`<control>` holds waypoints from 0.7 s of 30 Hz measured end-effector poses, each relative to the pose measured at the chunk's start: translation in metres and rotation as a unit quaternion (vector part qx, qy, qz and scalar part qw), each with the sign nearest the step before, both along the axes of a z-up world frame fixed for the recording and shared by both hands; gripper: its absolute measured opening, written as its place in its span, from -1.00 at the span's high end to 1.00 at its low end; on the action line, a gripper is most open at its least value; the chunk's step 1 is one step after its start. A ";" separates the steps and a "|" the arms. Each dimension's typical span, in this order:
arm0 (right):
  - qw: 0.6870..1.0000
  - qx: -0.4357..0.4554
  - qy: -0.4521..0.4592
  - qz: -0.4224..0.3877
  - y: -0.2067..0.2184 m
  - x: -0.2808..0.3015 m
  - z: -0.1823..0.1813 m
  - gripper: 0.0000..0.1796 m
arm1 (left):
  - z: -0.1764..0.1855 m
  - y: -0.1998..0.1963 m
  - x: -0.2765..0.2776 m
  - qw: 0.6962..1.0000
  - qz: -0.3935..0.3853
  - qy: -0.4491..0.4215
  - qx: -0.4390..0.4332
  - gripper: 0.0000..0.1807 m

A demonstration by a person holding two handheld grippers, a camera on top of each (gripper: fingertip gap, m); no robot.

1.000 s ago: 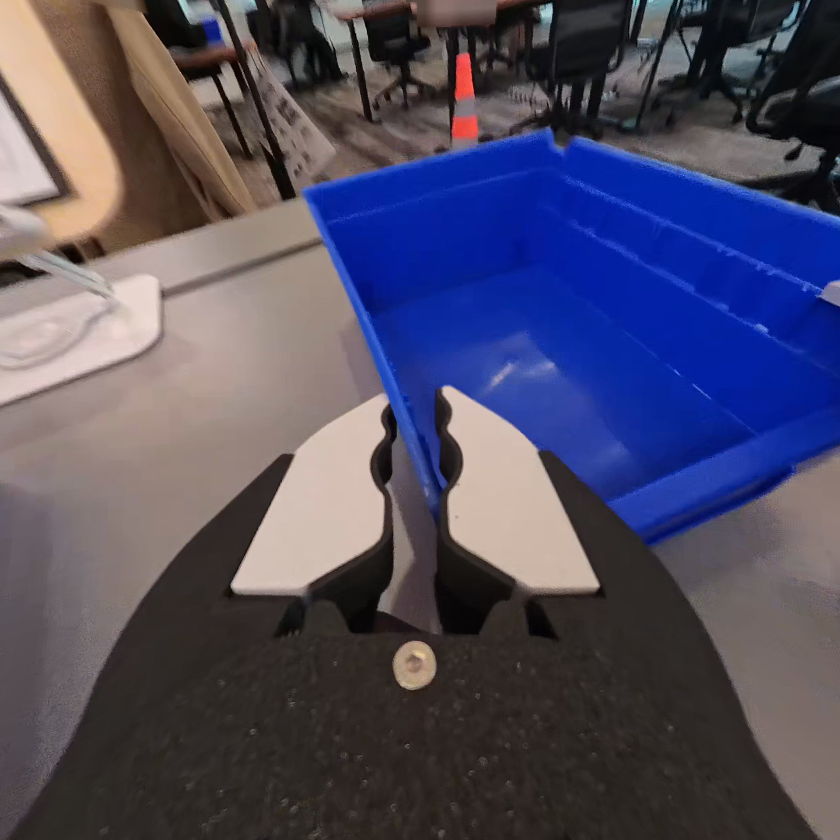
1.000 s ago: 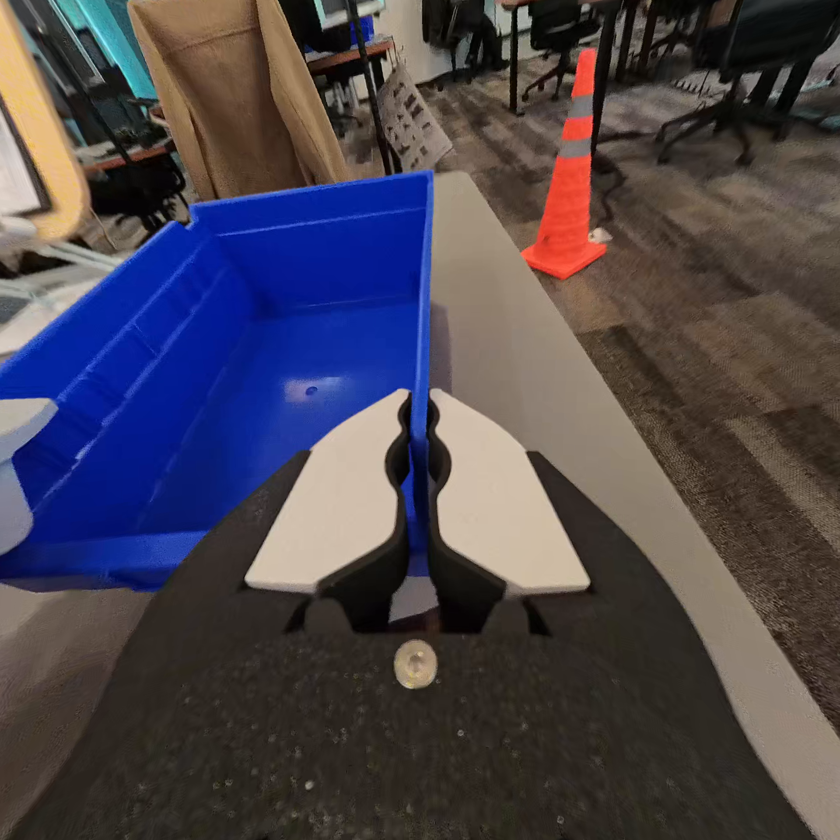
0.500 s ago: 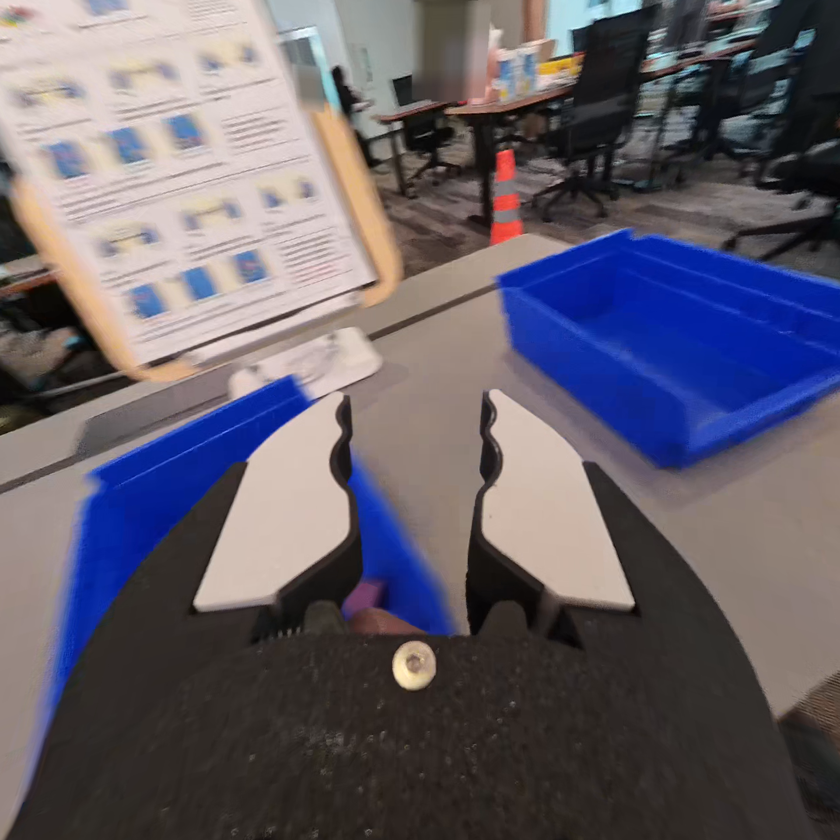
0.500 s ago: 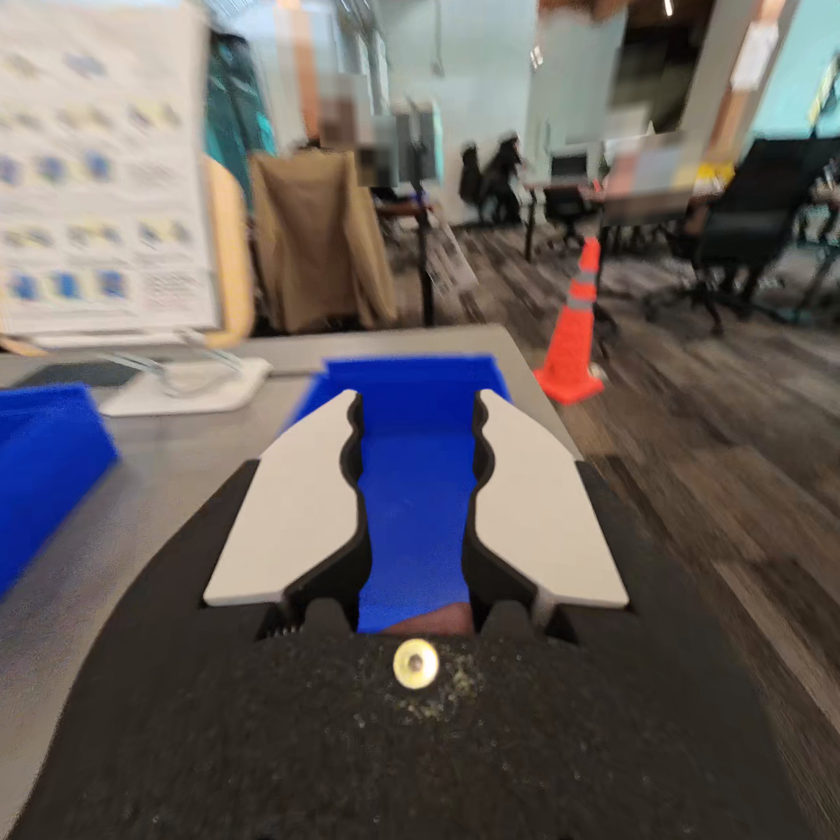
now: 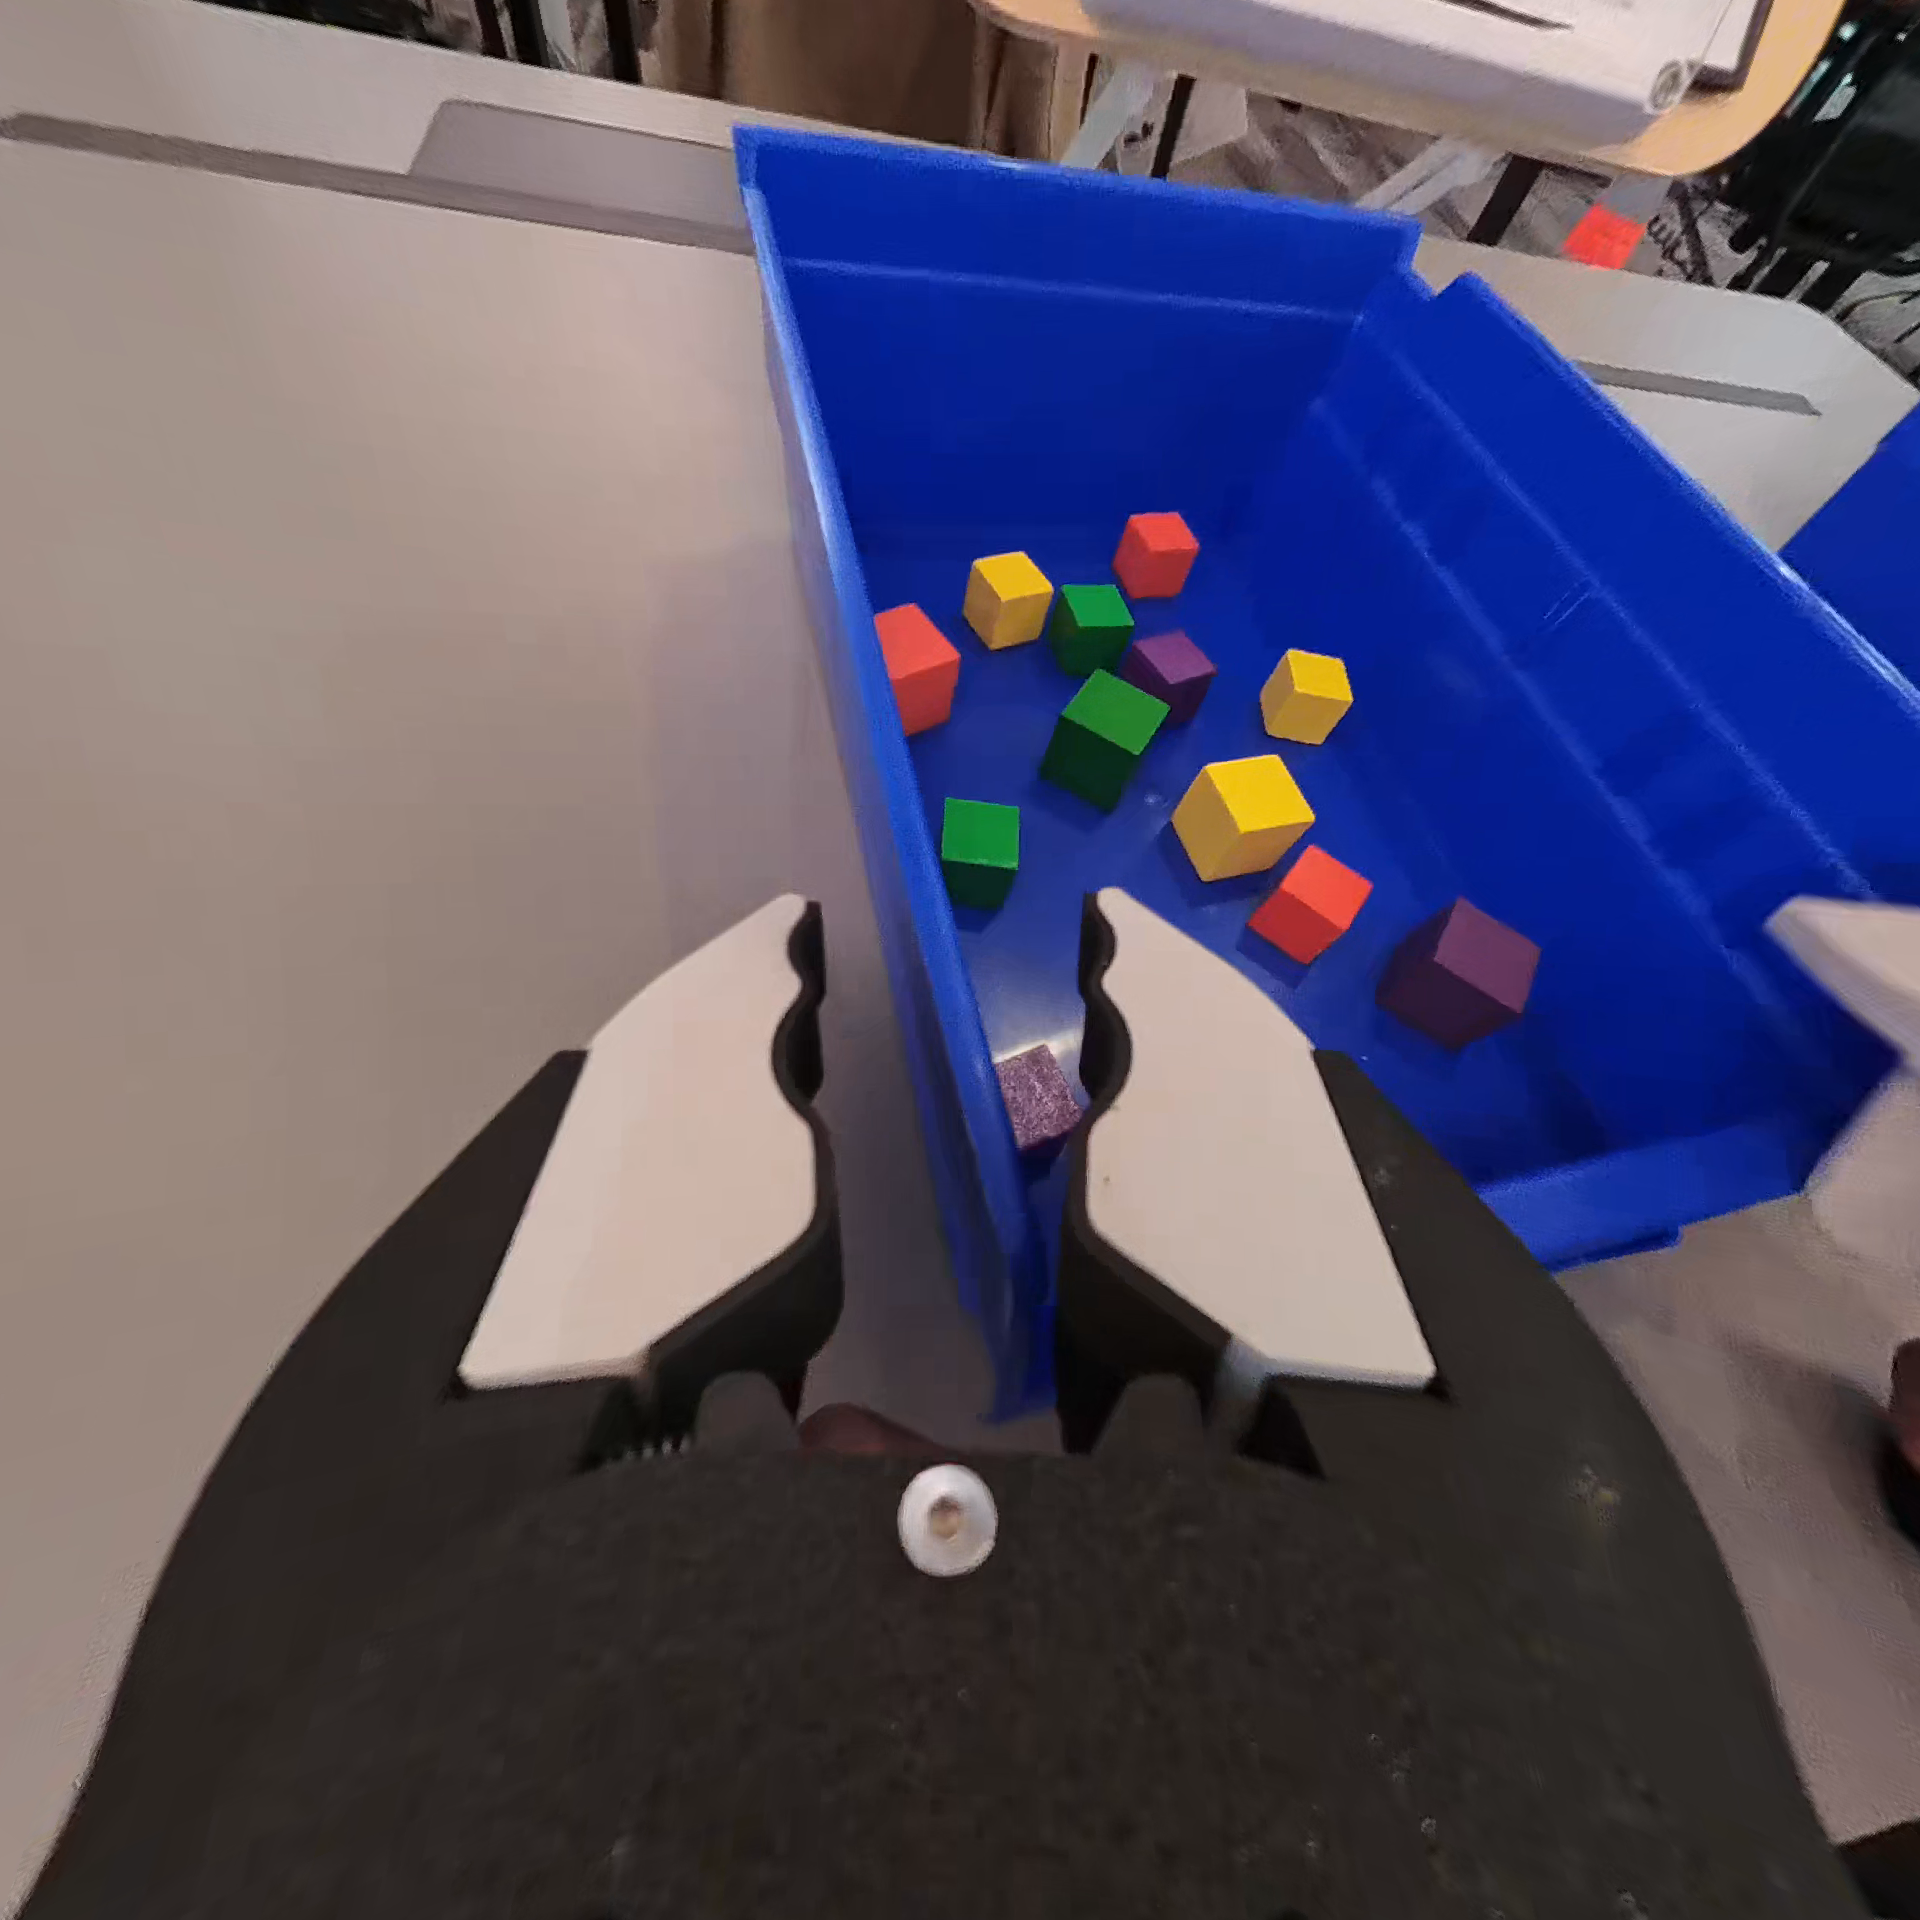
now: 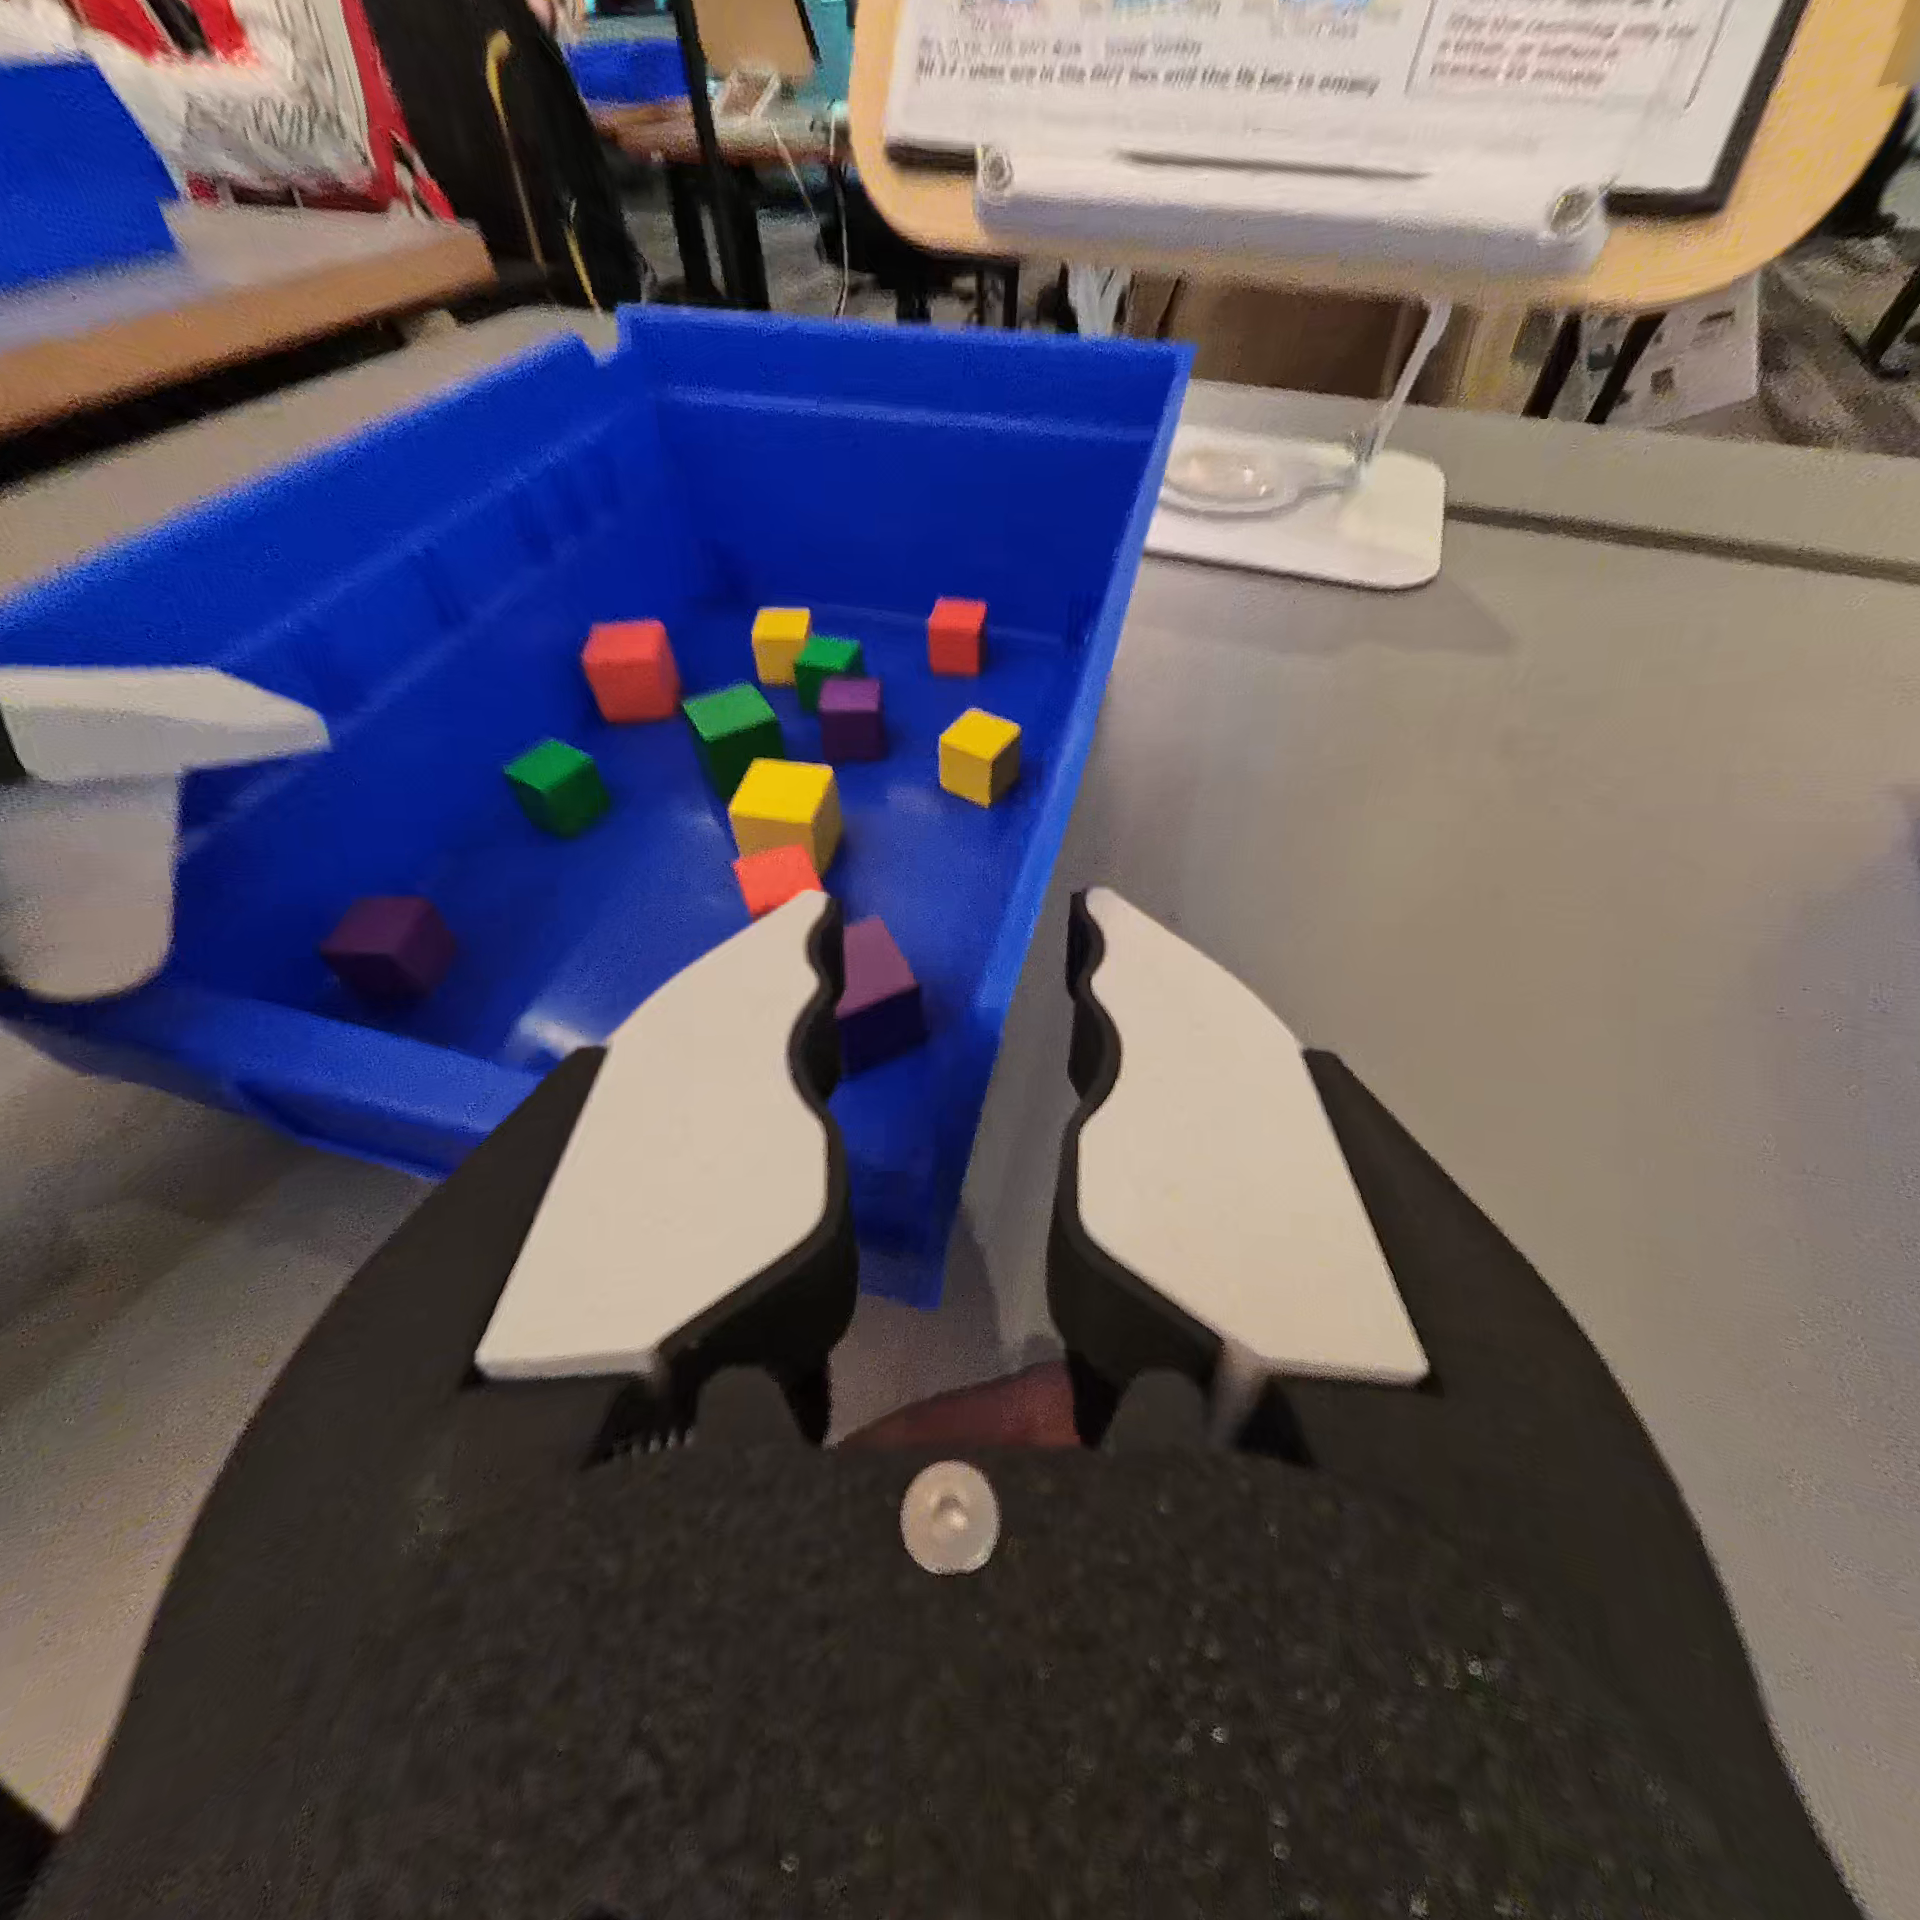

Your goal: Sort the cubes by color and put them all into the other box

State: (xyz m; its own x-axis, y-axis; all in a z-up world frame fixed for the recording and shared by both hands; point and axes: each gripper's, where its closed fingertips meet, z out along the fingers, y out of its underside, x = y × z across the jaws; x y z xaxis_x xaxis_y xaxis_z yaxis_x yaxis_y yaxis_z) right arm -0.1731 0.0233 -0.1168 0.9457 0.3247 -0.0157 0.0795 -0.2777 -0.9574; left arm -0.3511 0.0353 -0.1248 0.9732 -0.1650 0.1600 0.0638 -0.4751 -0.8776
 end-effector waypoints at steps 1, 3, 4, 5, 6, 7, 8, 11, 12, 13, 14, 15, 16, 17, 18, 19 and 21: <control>1.000 0.014 0.020 -0.004 0.003 -0.001 0.006 0.70 | 0.000 0.002 0.002 1.000 -0.002 0.001 -0.004 0.54; 0.999 -0.002 0.044 -0.024 0.009 0.003 0.006 0.81 | 0.000 0.004 0.006 1.000 0.000 0.008 -0.002 0.60; 0.997 -0.013 0.059 -0.038 0.011 0.004 0.006 0.90 | 0.001 0.004 0.007 1.000 0.009 0.018 0.000 0.54; 0.996 -0.020 0.071 -0.043 0.012 0.003 0.005 0.91 | 0.001 0.005 0.006 0.999 0.018 0.032 0.004 0.54; 0.995 -0.020 0.074 -0.056 0.013 0.004 0.005 0.93 | 0.002 0.006 0.004 0.999 0.028 0.044 0.007 0.60; 0.995 -0.015 0.068 -0.074 0.013 0.005 0.006 0.95 | 0.001 0.007 -0.003 0.997 0.047 0.059 0.009 0.82; 0.993 -0.011 0.072 -0.089 0.013 0.005 0.006 0.96 | 0.000 0.008 -0.011 0.994 0.060 0.088 0.012 0.93; 0.989 0.002 0.096 -0.114 0.009 -0.005 0.012 0.96 | 0.001 0.007 -0.025 0.992 0.053 0.118 0.008 0.93; 0.988 0.009 0.103 -0.113 0.009 -0.012 0.016 0.95 | 0.003 0.007 -0.033 0.991 0.054 0.120 0.005 0.93; 0.988 0.011 0.110 -0.109 0.008 -0.022 0.019 0.95 | 0.007 0.008 -0.043 0.992 0.055 0.116 0.003 0.94; 0.988 0.008 0.118 -0.104 0.008 -0.033 0.021 0.95 | 0.011 0.008 -0.055 0.992 0.057 0.110 0.002 0.94; 0.988 0.007 0.121 -0.097 0.008 -0.047 0.024 0.94 | 0.016 0.009 -0.069 0.992 0.062 0.110 0.003 0.94; 0.989 0.009 0.121 -0.088 0.009 -0.062 0.028 0.94 | 0.022 0.009 -0.085 0.991 0.068 0.111 0.010 0.94; 0.989 0.013 0.120 -0.081 0.012 -0.079 0.032 0.94 | 0.029 0.010 -0.102 0.990 0.072 0.115 0.023 0.94; 0.990 0.018 0.117 -0.073 0.015 -0.097 0.036 0.94 | 0.036 0.011 -0.121 0.989 0.079 0.122 0.036 0.94; 0.991 0.024 0.113 -0.063 0.018 -0.117 0.039 0.95 | 0.042 0.012 -0.142 0.987 0.087 0.125 0.046 0.94; 0.993 0.031 0.101 -0.054 0.024 -0.157 0.043 0.96 | 0.049 0.018 -0.182 0.986 0.096 0.128 0.056 0.95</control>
